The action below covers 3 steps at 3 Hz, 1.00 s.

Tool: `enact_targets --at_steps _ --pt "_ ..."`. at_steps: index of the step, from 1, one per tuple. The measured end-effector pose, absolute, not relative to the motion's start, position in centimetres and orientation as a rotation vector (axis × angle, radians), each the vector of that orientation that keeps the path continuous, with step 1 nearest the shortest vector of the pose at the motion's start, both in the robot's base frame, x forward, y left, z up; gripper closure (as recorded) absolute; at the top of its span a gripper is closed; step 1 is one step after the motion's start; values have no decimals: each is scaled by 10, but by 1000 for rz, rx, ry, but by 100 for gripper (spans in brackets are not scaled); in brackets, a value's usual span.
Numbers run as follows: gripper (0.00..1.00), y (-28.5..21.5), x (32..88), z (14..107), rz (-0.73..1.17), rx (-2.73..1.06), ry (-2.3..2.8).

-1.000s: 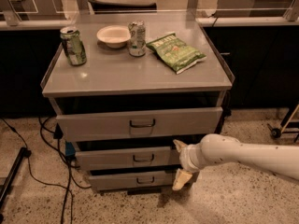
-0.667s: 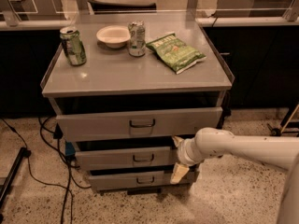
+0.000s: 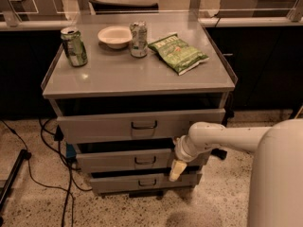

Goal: Open middle drawer

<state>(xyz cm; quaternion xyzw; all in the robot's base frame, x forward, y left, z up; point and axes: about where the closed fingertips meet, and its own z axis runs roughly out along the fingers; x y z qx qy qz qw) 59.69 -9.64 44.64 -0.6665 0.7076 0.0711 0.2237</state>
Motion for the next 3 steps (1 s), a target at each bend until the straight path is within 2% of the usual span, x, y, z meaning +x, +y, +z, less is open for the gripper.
enact_targets --at_steps 3 --pt "0 -99 598 397 248 -1885 2119"
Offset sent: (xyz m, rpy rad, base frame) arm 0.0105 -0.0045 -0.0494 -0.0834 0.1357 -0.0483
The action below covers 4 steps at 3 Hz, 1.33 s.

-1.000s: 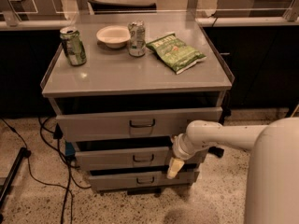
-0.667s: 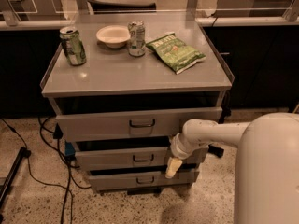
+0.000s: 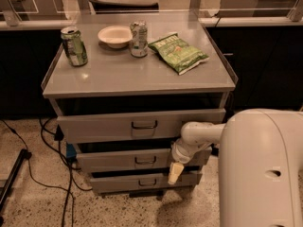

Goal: Open middle drawer

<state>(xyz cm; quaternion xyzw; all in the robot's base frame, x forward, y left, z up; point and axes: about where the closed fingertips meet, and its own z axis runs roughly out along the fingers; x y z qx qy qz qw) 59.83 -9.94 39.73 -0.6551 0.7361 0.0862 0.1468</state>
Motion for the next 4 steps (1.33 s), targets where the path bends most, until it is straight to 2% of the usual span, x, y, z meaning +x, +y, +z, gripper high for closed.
enact_targets --at_steps 2,4 --pt "0 -104 592 391 269 -1908 2172" --pt "0 -108 538 419 488 -2098 2179"
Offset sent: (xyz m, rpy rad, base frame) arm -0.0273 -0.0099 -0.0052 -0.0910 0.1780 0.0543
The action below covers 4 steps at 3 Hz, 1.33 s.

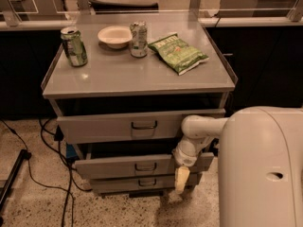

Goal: Open middle drawer

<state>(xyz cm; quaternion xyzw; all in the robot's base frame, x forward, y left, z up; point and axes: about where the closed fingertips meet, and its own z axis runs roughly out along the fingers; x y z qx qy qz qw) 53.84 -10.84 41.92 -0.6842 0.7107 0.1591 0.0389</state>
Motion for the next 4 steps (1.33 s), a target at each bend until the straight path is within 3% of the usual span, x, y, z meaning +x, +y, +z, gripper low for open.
enact_targets --at_steps 1,4 --pt "0 -113 506 423 621 -2182 2188" --pt "0 -130 476 435 730 -2238 2223"
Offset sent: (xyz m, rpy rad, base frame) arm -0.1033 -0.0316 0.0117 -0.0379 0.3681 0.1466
